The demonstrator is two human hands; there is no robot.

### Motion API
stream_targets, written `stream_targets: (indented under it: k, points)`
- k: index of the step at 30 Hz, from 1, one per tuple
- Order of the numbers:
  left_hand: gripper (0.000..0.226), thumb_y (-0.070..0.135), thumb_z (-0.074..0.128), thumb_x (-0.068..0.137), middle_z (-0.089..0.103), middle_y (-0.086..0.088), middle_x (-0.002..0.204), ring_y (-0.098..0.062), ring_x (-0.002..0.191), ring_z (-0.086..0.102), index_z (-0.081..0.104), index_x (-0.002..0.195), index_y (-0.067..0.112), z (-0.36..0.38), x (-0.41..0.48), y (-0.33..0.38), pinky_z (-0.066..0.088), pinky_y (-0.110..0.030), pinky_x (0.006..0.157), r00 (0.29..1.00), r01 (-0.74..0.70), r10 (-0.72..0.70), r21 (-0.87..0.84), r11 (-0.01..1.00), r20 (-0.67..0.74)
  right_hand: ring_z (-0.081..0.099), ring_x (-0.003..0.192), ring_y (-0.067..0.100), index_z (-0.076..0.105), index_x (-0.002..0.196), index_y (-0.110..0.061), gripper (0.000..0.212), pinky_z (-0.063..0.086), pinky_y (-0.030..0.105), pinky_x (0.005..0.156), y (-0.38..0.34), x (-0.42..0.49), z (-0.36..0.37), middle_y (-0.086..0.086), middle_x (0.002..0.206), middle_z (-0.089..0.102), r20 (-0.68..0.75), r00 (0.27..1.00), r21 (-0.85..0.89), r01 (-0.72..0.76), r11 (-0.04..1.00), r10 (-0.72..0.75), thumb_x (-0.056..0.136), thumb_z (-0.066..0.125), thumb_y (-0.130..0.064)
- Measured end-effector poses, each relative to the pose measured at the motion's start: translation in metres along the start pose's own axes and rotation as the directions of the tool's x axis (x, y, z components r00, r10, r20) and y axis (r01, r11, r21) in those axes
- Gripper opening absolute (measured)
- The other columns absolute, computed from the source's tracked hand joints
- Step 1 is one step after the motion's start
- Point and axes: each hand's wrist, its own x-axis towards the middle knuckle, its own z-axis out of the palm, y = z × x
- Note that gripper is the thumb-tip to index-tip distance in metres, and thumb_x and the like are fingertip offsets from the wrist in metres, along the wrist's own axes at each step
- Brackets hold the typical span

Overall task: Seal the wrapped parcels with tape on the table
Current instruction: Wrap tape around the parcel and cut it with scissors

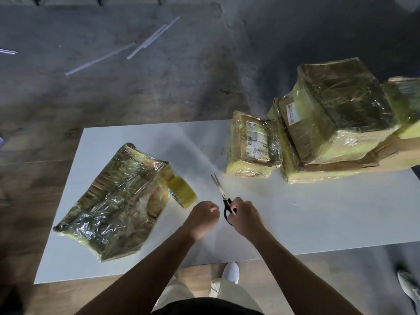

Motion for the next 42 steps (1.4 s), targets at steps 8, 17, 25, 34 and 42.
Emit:
stream_targets:
  k: [8, 17, 25, 34, 42]
  points:
    - [0.018, 0.017, 0.052, 0.092, 0.058, 0.005, 0.092, -0.01, 0.08, 0.056, 0.059, 0.109, 0.012, -0.019, -0.006, 0.004, 0.047, -0.014, 0.062, 0.975, 0.015, -0.069, -0.246, 0.969, -0.211, 0.065, 0.079, 0.021, 0.051, 0.098, -0.018, 0.015, 0.05, 0.027, 0.065, -0.048, 0.0, -0.018, 0.007, 0.093, 0.069, 0.07, 0.987, 0.326, 0.112, 0.939, -0.142, 0.087, 0.061, -0.022]
    - [0.023, 0.015, 0.056, 0.09, 0.067, 0.0, 0.101, -0.019, 0.09, 0.064, 0.066, 0.11, 0.015, -0.039, -0.016, -0.003, 0.054, -0.036, 0.076, 0.944, -0.105, -0.02, -0.36, 0.927, -0.328, 0.067, 0.082, 0.017, 0.049, 0.11, -0.024, 0.036, 0.051, 0.033, 0.075, -0.072, 0.024, -0.037, -0.005, 0.088, 0.069, 0.113, 0.976, 0.301, 0.146, 0.943, -0.187, 0.081, 0.07, -0.029]
    - [0.032, 0.02, 0.059, 0.089, 0.057, -0.011, 0.108, -0.03, 0.098, 0.055, 0.049, 0.113, 0.001, -0.044, -0.02, -0.029, 0.039, -0.023, 0.086, 0.845, 0.095, -0.312, -0.452, 0.887, -0.434, 0.061, 0.071, 0.017, 0.064, 0.103, -0.022, 0.016, 0.037, 0.014, 0.051, -0.076, 0.038, -0.082, -0.005, 0.075, 0.066, 0.199, 0.929, 0.118, 0.292, 0.949, -0.31, 0.087, 0.063, -0.022]
    - [0.009, 0.018, 0.051, 0.096, 0.057, -0.005, 0.089, -0.013, 0.066, 0.065, 0.057, 0.093, 0.011, -0.043, -0.012, -0.018, 0.049, -0.022, 0.049, 0.947, 0.091, -0.283, -0.721, 0.687, -0.151, 0.061, 0.071, 0.013, 0.067, 0.081, -0.033, 0.008, 0.041, 0.026, 0.063, -0.096, 0.039, -0.131, -0.006, 0.073, 0.066, 0.361, 0.87, -0.116, 0.399, 0.91, -0.335, 0.077, 0.07, -0.039]
    - [0.017, 0.015, 0.048, 0.095, 0.054, -0.004, 0.074, -0.011, 0.057, 0.061, 0.058, 0.1, 0.002, -0.048, -0.016, -0.017, 0.044, -0.023, 0.05, 0.96, 0.114, -0.257, -0.676, 0.728, -0.114, 0.054, 0.059, 0.005, 0.064, 0.071, -0.033, 0.007, 0.04, 0.024, 0.063, -0.119, 0.042, -0.162, -0.013, 0.061, 0.059, 0.548, 0.79, -0.285, 0.485, 0.827, -0.274, 0.078, 0.062, -0.033]
